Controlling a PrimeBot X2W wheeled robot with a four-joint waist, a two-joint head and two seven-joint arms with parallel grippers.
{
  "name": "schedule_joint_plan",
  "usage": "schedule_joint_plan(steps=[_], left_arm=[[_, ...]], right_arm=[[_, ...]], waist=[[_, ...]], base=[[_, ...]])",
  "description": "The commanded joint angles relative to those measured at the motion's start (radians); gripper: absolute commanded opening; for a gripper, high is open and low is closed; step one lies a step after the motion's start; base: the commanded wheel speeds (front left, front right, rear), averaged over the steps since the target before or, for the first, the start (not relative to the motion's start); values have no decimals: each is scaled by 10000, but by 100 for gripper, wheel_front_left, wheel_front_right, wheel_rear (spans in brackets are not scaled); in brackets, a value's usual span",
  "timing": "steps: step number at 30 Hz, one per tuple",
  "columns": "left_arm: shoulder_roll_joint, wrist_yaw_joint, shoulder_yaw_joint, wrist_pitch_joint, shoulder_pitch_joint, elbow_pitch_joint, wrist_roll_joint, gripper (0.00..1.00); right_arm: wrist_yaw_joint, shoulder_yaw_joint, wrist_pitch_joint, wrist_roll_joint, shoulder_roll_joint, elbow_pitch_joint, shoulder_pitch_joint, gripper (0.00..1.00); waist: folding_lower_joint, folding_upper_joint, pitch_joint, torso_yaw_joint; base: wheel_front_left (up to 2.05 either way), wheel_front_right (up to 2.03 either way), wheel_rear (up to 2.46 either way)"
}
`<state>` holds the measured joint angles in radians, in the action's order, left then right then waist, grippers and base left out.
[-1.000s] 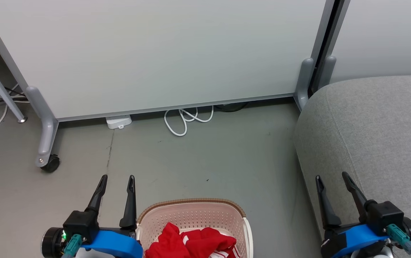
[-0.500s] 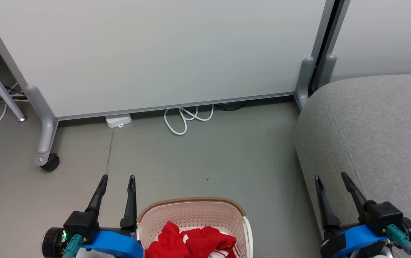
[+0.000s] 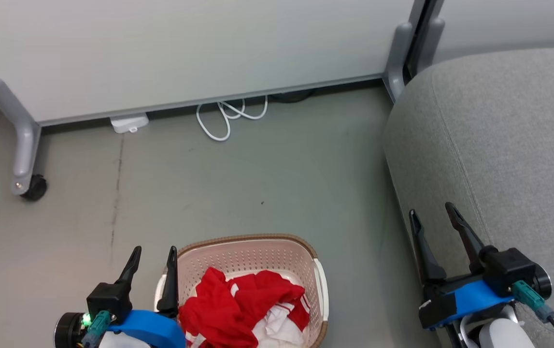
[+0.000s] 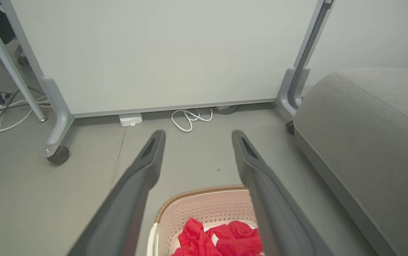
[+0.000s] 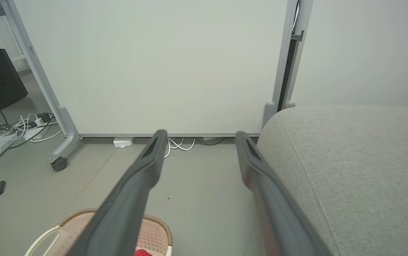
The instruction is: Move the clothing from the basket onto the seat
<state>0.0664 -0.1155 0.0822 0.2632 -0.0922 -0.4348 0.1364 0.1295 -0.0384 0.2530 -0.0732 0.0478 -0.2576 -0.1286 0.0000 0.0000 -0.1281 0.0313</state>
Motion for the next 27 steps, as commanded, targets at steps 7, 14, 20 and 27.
schedule_joint_plan(steps=[7, 14, 20, 27], left_arm=[[432, -121, 652, -319, -1507, -2130, -106, 100], [459, -163, 1616, -640, -2739, -3997, -379, 100], [651, -147, 2120, -903, -3582, -5107, -662, 100], [1004, -150, 2730, -1052, -4830, -6279, -1027, 100]], right_arm=[[14, -134, 106, -170, 40, 308, -823, 100], [14, -271, 133, -374, 31, 529, -1432, 100], [14, -405, 136, -550, 33, 806, -1781, 100], [14, -499, 138, -713, 33, 1184, -2070, 100]], waist=[[0, 0, -2506, 1093], [0, 0, -3899, 1352], [0, 0, -4694, 1504], [0, 0, -5844, 1799]], base=[[0, 0, 0], [0, 0, 0], [0, 0, 0], [0, 0, 0]])
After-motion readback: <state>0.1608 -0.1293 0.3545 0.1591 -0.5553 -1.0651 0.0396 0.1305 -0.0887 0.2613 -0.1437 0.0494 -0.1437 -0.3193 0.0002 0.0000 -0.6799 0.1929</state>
